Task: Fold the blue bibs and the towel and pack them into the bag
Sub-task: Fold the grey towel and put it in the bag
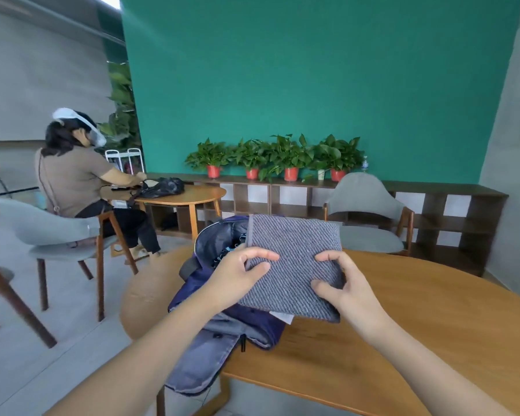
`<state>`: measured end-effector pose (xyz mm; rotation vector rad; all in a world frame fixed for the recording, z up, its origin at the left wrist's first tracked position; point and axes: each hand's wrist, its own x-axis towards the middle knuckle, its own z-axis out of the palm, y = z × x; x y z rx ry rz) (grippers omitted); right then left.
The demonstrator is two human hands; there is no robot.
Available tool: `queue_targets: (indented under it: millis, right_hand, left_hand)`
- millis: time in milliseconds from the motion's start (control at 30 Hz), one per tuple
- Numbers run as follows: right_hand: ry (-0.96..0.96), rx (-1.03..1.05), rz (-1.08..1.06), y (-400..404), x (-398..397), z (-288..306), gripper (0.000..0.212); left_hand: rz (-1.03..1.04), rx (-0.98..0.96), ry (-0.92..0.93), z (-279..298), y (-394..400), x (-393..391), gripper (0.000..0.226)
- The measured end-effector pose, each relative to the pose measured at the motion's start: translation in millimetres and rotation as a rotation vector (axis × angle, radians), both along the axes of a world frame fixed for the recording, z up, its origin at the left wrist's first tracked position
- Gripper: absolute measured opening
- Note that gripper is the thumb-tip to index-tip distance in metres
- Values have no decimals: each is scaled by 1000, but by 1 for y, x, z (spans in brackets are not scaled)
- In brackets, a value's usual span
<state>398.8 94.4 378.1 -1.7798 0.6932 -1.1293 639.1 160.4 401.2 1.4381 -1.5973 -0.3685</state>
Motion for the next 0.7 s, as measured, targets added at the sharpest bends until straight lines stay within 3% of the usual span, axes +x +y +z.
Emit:
queue_targets:
  millis: [367, 500, 700]
  right_hand:
    - [12, 91, 25, -108, 161, 29, 42]
    - [55, 72, -38, -141, 189, 15, 43]
    - [166, 231, -61, -170, 197, -9, 41]
  left_hand:
    - [223, 67, -170, 23, -94, 124, 29]
    - [233, 126, -159, 17, -131, 144, 28]
    - [233, 218, -101, -15, -167, 150, 23]
